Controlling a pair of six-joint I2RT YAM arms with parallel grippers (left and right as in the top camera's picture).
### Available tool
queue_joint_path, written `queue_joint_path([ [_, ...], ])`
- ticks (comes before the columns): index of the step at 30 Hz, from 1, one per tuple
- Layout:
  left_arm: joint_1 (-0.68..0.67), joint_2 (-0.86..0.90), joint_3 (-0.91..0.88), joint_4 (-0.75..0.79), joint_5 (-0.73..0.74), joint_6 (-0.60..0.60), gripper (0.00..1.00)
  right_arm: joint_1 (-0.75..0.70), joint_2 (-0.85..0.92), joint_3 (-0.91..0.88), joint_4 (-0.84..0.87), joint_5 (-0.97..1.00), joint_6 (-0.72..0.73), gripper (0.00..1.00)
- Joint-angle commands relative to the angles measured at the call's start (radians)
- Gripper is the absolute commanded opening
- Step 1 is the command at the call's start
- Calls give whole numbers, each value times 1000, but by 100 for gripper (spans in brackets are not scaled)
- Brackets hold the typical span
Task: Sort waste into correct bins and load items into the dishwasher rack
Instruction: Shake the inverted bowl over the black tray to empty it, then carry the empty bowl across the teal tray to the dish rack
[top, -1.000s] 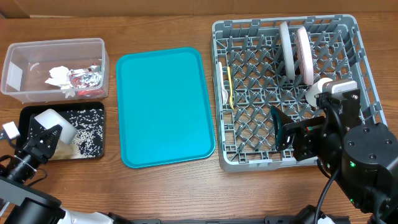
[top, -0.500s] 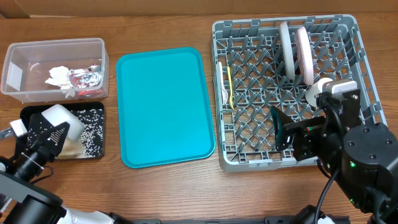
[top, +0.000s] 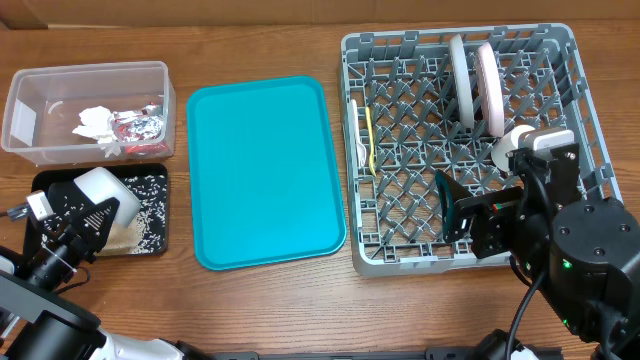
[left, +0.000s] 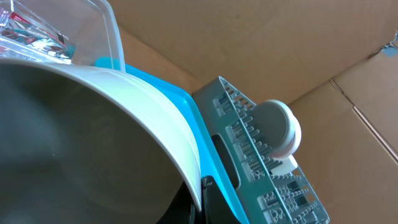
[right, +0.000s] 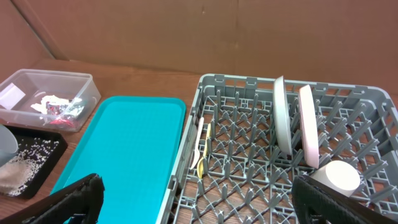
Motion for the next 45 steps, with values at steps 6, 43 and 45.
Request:
queue_joint_path([
  [6,-14,11,-11,-16,-21,31,4,-2,-7,7,5,10,0,100],
  [43,-1130,-116,907,585,-747,-1480,4,-2,-7,7,5,10,0,100],
  [45,-1172,9,907,770,-489,-1508,4,-2,-7,7,5,10,0,100],
])
